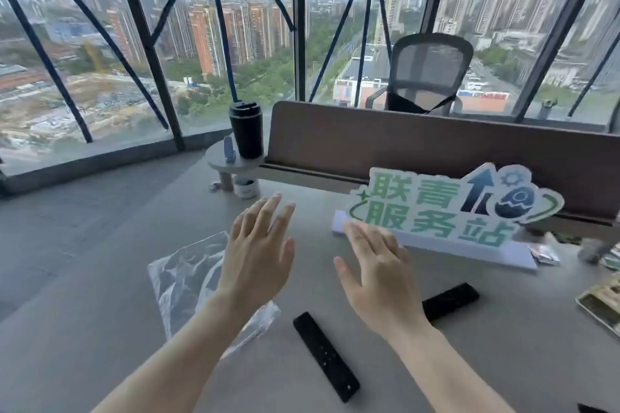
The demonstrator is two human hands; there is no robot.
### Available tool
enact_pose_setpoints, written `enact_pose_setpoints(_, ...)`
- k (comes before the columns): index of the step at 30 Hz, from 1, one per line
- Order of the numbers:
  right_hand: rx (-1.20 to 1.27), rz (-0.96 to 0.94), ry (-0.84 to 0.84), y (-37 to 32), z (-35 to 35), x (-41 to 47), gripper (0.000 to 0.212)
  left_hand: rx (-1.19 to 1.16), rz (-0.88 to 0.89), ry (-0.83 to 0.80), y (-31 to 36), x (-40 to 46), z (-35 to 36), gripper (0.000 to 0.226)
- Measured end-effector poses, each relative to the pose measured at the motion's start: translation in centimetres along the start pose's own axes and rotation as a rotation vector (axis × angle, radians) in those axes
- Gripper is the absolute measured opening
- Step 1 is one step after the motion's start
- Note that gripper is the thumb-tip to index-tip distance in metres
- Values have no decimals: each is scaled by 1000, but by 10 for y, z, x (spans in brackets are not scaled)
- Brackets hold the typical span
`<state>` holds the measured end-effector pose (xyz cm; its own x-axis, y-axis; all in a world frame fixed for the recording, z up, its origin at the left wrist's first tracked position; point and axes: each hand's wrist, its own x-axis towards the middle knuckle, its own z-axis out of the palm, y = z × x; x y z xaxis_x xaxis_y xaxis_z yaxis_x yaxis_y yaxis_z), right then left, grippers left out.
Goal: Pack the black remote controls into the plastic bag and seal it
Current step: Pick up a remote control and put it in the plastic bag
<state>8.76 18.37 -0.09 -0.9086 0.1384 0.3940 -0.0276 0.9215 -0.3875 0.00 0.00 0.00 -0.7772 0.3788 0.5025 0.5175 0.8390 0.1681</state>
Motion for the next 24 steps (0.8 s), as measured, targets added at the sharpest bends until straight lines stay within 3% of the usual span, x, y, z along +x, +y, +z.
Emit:
enact_pose_setpoints(5, -123, 76, -279, 12, 74, -62, 65, 35, -74, -129, -33, -77, 48, 64)
enact_pose_setpoints(9, -232, 178, -325, 11, 103, -94, 65, 52, -140, -194, -59, -120, 70, 67)
enact_pose_setpoints(11, -257, 250, -332, 8, 111, -107, 57, 98, -177, -246, -73, -133, 74, 60)
enact_pose_setpoints(14, -250, 322, -326, 4, 116, -120, 46, 161, -213, -269, -85, -145, 72, 28)
enact_pose_setpoints(20, 38, 479, -405, 1, 94, -137, 40, 105, -117, -273, -80, -151, 56, 14)
enact_pose_setpoints(24, 660, 543, -395, 6, 51, -148, 22, -114, -83, -190, -53, -147, 50, 21)
